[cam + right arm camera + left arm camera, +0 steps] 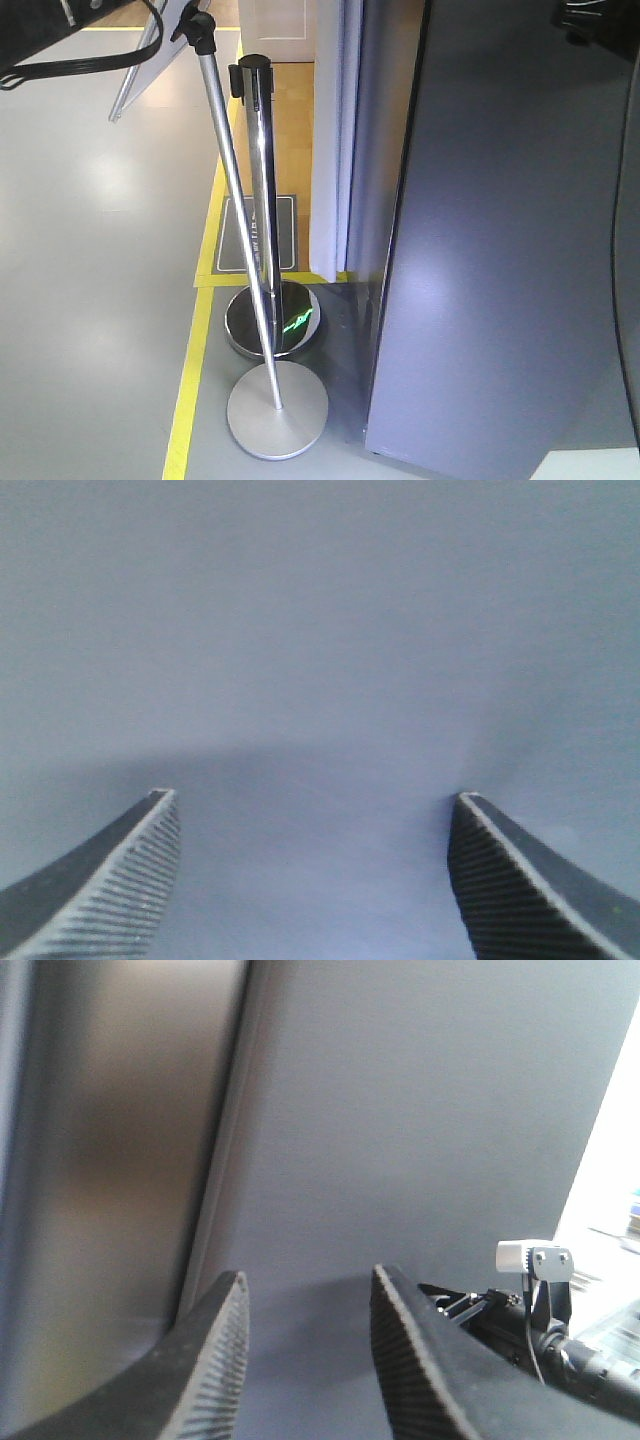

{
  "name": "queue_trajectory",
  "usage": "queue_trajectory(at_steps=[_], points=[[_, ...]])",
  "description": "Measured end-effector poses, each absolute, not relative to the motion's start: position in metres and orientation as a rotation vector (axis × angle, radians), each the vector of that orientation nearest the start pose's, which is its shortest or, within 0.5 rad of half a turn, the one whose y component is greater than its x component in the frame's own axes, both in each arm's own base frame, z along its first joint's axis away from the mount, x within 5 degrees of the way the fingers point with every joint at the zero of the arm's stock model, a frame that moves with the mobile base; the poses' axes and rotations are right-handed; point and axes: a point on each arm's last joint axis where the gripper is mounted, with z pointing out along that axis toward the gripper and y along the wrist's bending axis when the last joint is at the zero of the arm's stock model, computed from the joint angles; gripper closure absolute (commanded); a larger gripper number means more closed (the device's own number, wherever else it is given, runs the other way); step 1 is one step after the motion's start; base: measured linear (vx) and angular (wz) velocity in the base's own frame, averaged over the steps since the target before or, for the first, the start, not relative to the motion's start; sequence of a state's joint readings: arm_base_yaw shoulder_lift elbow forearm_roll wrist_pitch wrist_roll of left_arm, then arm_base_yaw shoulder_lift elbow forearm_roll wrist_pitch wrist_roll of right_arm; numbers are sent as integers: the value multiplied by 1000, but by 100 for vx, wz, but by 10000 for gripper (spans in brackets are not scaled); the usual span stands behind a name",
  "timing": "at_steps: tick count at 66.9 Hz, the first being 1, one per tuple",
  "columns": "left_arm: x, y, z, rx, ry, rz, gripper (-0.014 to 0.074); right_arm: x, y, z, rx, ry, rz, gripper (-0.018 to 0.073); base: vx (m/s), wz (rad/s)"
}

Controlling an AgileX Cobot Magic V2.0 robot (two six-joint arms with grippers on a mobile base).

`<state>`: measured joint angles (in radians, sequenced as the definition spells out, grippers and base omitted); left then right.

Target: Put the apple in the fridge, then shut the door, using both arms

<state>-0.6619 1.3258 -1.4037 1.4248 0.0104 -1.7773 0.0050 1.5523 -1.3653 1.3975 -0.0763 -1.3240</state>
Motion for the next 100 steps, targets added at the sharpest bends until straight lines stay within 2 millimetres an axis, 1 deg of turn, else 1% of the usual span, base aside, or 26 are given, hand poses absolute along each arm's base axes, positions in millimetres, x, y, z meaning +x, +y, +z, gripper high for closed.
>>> queue_trajectory(at_steps=[6,13,29,40,46,56,59,71,78,85,89,93,95,100], points=[[240,-184,484,203,1446,-820,307,387,-5,394,116,1651,-4,20,0,0],[241,-183,484,193,1448,-813,307,394,-6,395,140,1643,9,20,0,0],[242,-181,483,203,1445,-758,307,401,-4,410,115,1597,1,20,0,0],[243,-181,483,198,1446,-747,307,410,-2,419,110,1565,-6,20,0,0],[243,-181,483,197,1446,-747,307,418,-3,418,102,1561,-25,20,0,0],[243,-180,483,190,1448,-741,307,433,-5,403,85,1595,-31,20,0,0],[243,-180,483,188,1448,-740,307,435,-5,400,83,1602,-31,20,0,0],[244,-179,483,186,1449,-718,307,434,-5,401,58,1601,-54,20,0,0],[245,-177,482,169,1453,-700,307,431,-4,407,47,1589,-55,23,0,0],[247,-174,482,135,1461,-670,307,418,1,424,1,1557,-8,48,0,0],[248,-172,481,118,1465,-643,307,402,7,444,-51,1515,34,74,0,0],[249,-169,481,104,1470,-608,307,388,14,458,-123,1487,92,111,0,0],[250,-168,480,99,1471,-587,307,378,18,468,-164,1465,121,143,0,0],[252,-165,479,93,1477,-523,307,358,30,484,-280,1435,213,225,0,0]])
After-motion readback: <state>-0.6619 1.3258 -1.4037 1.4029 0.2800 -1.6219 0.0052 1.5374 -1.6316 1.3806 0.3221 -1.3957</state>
